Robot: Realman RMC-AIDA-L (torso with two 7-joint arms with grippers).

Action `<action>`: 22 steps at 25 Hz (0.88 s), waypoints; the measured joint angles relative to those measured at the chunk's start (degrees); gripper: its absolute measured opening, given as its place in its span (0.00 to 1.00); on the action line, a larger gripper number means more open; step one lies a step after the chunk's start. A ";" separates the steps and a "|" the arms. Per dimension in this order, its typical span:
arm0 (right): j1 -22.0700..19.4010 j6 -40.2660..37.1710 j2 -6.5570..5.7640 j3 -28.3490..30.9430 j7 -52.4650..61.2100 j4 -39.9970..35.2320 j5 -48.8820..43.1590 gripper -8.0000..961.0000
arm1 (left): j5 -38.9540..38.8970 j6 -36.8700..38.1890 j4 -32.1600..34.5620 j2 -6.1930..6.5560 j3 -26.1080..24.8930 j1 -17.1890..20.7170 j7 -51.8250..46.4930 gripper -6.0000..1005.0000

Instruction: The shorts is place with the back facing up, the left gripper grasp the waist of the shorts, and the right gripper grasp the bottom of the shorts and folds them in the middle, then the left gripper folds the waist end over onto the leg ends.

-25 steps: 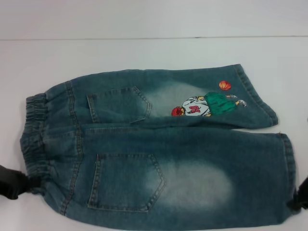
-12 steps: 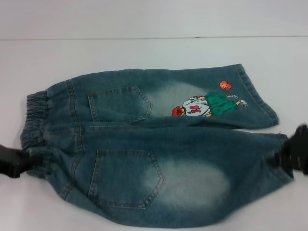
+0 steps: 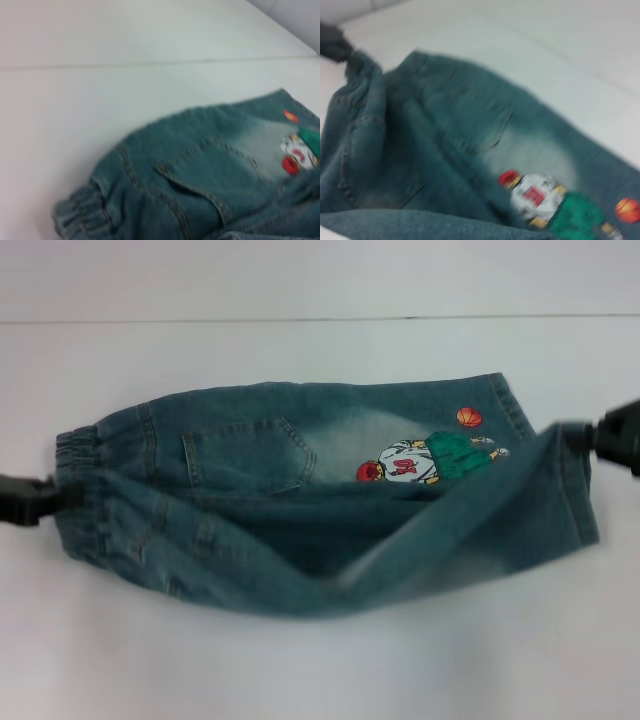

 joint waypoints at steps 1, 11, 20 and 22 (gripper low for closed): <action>0.04 1.11 0.00 0.19 0.48 -0.07 0.54 0.03 | -0.21 -0.05 0.50 0.02 -0.02 -0.15 -0.65 0.10; 3.12 21.81 0.16 -1.30 6.38 4.26 2.05 0.03 | -4.10 -9.00 2.26 -0.40 0.24 -1.96 -5.69 0.13; 6.20 36.91 0.10 -10.48 6.86 15.65 0.85 0.03 | -4.47 -19.22 1.40 -3.43 8.00 -2.80 -5.11 0.16; 6.31 39.58 0.22 -13.04 6.85 17.43 0.55 0.03 | -4.48 -20.74 0.81 -3.57 9.49 -2.80 -5.10 0.17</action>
